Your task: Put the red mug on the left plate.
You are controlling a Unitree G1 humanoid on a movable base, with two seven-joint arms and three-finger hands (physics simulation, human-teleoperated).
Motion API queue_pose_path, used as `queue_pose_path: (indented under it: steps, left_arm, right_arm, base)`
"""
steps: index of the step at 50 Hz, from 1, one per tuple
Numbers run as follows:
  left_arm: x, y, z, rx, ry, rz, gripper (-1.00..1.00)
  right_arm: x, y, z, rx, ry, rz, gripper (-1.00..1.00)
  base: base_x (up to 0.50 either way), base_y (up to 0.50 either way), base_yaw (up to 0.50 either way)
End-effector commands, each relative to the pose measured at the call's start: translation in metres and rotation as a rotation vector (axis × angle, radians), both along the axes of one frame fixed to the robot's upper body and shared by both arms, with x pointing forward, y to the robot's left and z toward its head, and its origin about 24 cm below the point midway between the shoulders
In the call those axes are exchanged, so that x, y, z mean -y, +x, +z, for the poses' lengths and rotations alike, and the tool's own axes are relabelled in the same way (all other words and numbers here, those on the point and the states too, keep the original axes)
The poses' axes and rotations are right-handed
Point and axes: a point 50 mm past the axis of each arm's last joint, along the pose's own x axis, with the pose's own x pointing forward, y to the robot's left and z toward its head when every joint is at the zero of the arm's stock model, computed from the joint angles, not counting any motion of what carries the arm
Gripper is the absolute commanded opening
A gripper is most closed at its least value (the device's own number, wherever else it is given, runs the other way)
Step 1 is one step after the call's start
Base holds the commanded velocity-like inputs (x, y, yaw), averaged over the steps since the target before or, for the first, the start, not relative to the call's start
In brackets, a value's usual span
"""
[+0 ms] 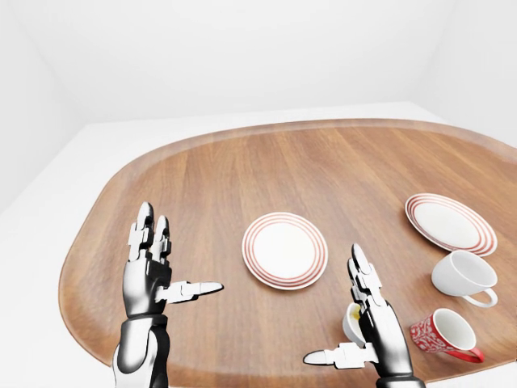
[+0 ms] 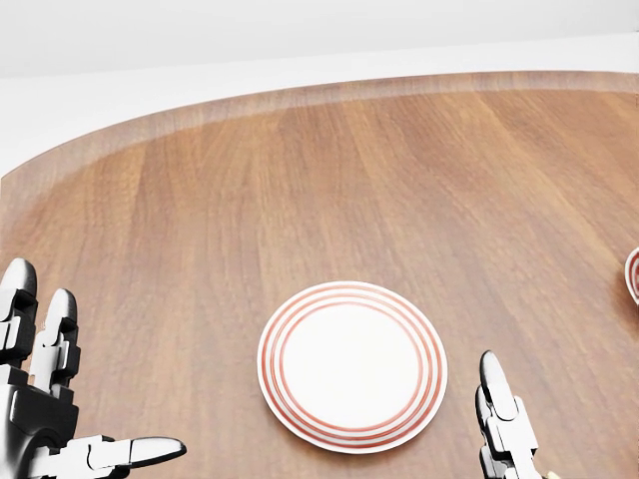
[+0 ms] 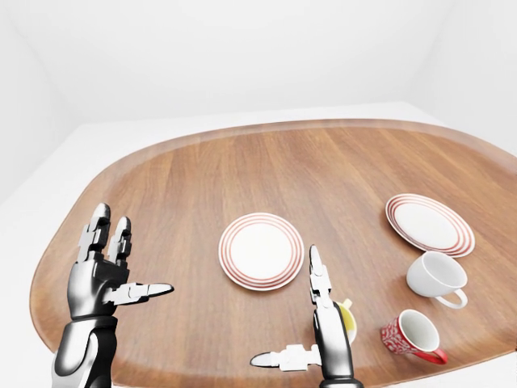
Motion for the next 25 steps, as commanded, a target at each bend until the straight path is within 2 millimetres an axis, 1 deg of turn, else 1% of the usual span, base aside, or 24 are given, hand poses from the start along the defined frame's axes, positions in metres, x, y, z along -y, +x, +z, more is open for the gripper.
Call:
queue_pose_path:
  steps: [1,10,15,17,18,19,20,22,24,25]
  left_arm:
    - [0.0,0.0,0.0,0.0,0.0,-0.001,1.0]
    - [0.0,-0.001,0.0,0.001,0.0,0.0,1.0]
    - [-0.001,0.0,0.0,0.0,-0.004,0.0,1.0]
    - [-0.001,0.0,0.0,-0.003,-0.006,0.002,1.0]
    - [-0.001,0.0,0.0,-0.003,-0.004,0.0,1.0]
    - [0.0,-0.001,0.0,-0.002,0.0,-0.002,1.0]
    - [0.0,-0.001,0.0,-0.001,-0.001,-0.003,1.0]
    - [0.0,0.0,-0.001,-0.004,-0.001,-0.002,1.0]
    - [0.001,0.002,-0.001,-0.009,0.001,-0.002,1.0]
    - [0.004,0.002,-0.002,-0.011,0.007,-0.007,1.0]
  right_arm:
    - [0.0,0.0,0.0,0.0,-0.003,-0.001,1.0]
    - [-0.001,0.0,0.0,0.0,-0.01,0.003,1.0]
    - [0.0,0.0,0.002,0.013,-0.023,-0.017,1.0]
    - [0.003,-0.002,0.002,0.005,-0.008,-0.041,1.0]
    - [0.006,-0.001,0.0,0.015,-0.058,-0.087,1.0]
    - [0.006,-0.001,0.001,0.016,-0.06,-0.09,1.0]
    - [0.006,-0.001,0.002,0.039,-0.133,-0.118,1.0]
    - [0.002,0.0,0.006,0.065,-0.233,-0.154,1.0]
    - [-0.001,0.004,0.001,0.029,-0.296,-0.175,1.0]
    - [-0.003,0.008,0.0,0.031,-0.382,-0.218,1.0]
  base:
    - [0.47,-0.26,0.0]
    - [0.46,-0.27,0.0]
    - [0.49,-0.13,0.0]
    - [0.0,0.0,0.0]
    - [0.0,0.0,0.0]
    - [0.0,0.0,0.0]
    - [0.0,0.0,0.0]
    - [0.0,0.0,0.0]
    - [0.0,0.0,0.0]
    - [0.0,0.0,0.0]
